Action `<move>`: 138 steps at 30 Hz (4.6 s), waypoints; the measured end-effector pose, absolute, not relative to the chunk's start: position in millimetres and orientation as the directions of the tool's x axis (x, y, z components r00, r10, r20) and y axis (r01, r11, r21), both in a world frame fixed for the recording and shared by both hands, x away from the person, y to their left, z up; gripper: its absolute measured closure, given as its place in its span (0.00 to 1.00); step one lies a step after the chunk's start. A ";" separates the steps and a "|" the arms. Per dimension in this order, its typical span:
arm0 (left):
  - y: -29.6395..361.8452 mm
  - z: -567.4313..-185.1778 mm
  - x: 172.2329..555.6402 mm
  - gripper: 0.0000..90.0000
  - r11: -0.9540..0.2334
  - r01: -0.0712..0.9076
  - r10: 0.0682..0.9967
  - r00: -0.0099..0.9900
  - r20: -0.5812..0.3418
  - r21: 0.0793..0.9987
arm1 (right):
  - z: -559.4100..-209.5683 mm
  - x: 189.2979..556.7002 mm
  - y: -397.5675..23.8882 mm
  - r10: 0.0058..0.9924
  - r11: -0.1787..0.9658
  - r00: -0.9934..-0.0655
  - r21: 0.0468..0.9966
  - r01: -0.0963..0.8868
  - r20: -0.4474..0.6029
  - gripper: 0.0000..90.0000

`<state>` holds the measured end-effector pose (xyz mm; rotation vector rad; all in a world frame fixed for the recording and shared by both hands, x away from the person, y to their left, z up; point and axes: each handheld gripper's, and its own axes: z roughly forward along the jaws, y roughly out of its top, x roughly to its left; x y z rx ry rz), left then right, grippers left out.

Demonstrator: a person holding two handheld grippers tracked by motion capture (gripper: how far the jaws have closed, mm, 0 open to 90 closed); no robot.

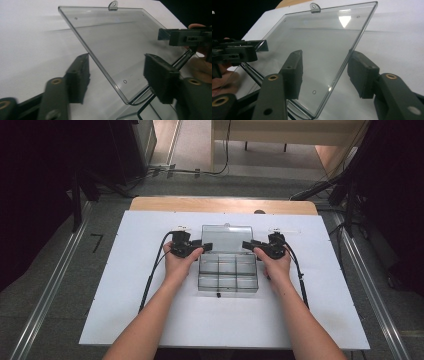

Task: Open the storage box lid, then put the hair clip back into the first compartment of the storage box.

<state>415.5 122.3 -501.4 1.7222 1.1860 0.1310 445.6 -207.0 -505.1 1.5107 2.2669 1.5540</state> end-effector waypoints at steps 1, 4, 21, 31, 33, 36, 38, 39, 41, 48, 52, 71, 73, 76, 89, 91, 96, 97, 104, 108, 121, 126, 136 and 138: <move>122.6 -500.7 415.0 0.38 -0.023 0.638 0.748 0.522 -0.410 0.770 | -505.1 445.6 -207.0 0.699 0.045 -0.536 0.719 0.694 0.473 0.44; 123.4 -497.8 412.4 0.32 -0.037 0.620 0.764 0.523 -0.378 0.784 | -503.1 445.5 -210.2 0.709 0.033 -0.526 0.722 0.691 0.470 0.37; 121.5 -483.3 391.7 0.12 -0.088 0.546 0.710 0.621 -0.332 0.833 | -478.5 421.6 -204.0 0.697 0.114 -0.611 0.783 0.612 0.376 0.09; 119.3 -469.8 379.4 0.04 -0.086 0.527 0.682 0.649 -0.336 0.845 | -468.3 405.0 -202.9 0.671 0.148 -0.657 0.806 0.573 0.344 0.01; 119.8 -468.6 377.1 0.04 -0.083 0.518 0.684 0.651 -0.330 0.851 | -466.5 401.4 -203.4 0.669 0.157 -0.664 0.811 0.564 0.333 0.00; 120.8 -468.9 375.0 0.02 -0.085 0.513 0.680 0.656 -0.327 0.854 | -463.7 395.7 -203.6 0.662 0.164 -0.677 0.819 0.550 0.322 0.00; 121.7 -469.6 373.1 0.02 -0.088 0.512 0.683 0.656 -0.323 0.855 | -460.9 390.7 -203.2 0.657 0.169 -0.685 0.825 0.540 0.315 0.00; 122.6 -470.0 372.3 0.02 -0.085 0.512 0.680 0.657 -0.326 0.855 | -459.6 388.3 -202.9 0.658 0.176 -0.690 0.829 0.532 0.303 0.00; 123.9 -470.3 370.1 0.02 -0.083 0.514 0.673 0.660 -0.333 0.854 | -457.2 383.2 -202.4 0.652 0.179 -0.697 0.834 0.522 0.297 0.00; 126.1 -464.7 356.6 0.02 -0.102 0.493 0.642 0.696 -0.321 0.864 | -451.3 360.1 -199.0 0.655 0.228 -0.720 0.848 0.478 0.230 0.00; 127.7 -460.6 347.8 0.01 -0.096 0.477 0.633 0.707 -0.316 0.874 | -449.0 346.7 -195.9 0.643 0.253 -0.737 0.851 0.461 0.209 0.00; 138.3 -458.9 301.9 0.00 -0.120 0.426 0.609 0.745 -0.272 0.897 | -455.6 299.9 -203.0 0.612 0.262 -0.770 0.872 0.414 0.182 0.00; 141.2 -459.5 296.5 0.00 -0.116 0.423 0.608 0.746 -0.272 0.899 | -455.6 295.7 -202.6 0.605 0.268 -0.776 0.872 0.410 0.179 0.00; 146.4 -460.5 288.5 0.00 -0.111 0.416 0.608 0.747 -0.270 0.902 | -456.4 288.5 -201.2 0.591 0.274 -0.786 0.872 0.405 0.180 0.00; 165.6 -469.1 255.7 0.00 -0.103 0.407 0.610 0.747 -0.266 0.908 | -459.1 267.8 -191.8 0.543 0.300 -0.820 0.871 0.390 0.180 0.00; 167.3 -471.4 251.5 0.00 -0.111 0.409 0.612 0.746 -0.262 0.906 | -458.9 266.3 -189.3 0.536 0.304 -0.825 0.870 0.387 0.180 0.00; 171.8 -476.7 238.6 0.00 -0.114 0.409 0.622 0.740 -0.256 0.905 | -461.1 260.9 -178.5 0.486 0.326 -0.854 0.868 0.375 0.187 0.00; 172.6 -477.5 236.7 0.00 -0.115 0.407 0.620 0.742 -0.254 0.906 | -462.4 259.6 -176.3 0.476 0.331 -0.860 0.869 0.367 0.182 0.00; 185.4 -480.0 226.3 0.00 -0.092 0.400 0.639 0.726 -0.254 0.912 | -470.0 255.9 -160.2 0.446 0.370 -0.876 0.855 0.364 0.181 0.02; 198.0 -482.7 220.3 0.00 -0.073 0.409 0.663 0.702 -0.262 0.910 | -474.7 256.9 -152.0 0.449 0.382 -0.873 0.843 0.380 0.190 0.07; 235.9 -494.2 207.0 0.00 0.000 0.460 0.698 0.636 -0.330 0.888 | -490.7 259.5 -130.3 0.537 0.420 -0.836 0.822 0.384 0.115 0.51; 236.9 -493.5 206.5 0.00 0.003 0.458 0.701 0.633 -0.328 0.889 | -493.1 260.9 -129.2 0.558 0.463 -0.829 0.819 0.338 0.027 0.69; 238.0 -493.6 206.0 0.00 0.002 0.458 0.706 0.629 -0.326 0.889 | -503.1 260.6 -117.6 0.550 0.542 -0.834 0.776 0.322 -0.039 0.75; 237.2 -493.8 205.6 0.00 -0.007 0.456 0.711 0.628 -0.316 0.890 | -504.4 259.0 -115.4 0.553 0.567 -0.830 0.764 0.307 -0.077 0.75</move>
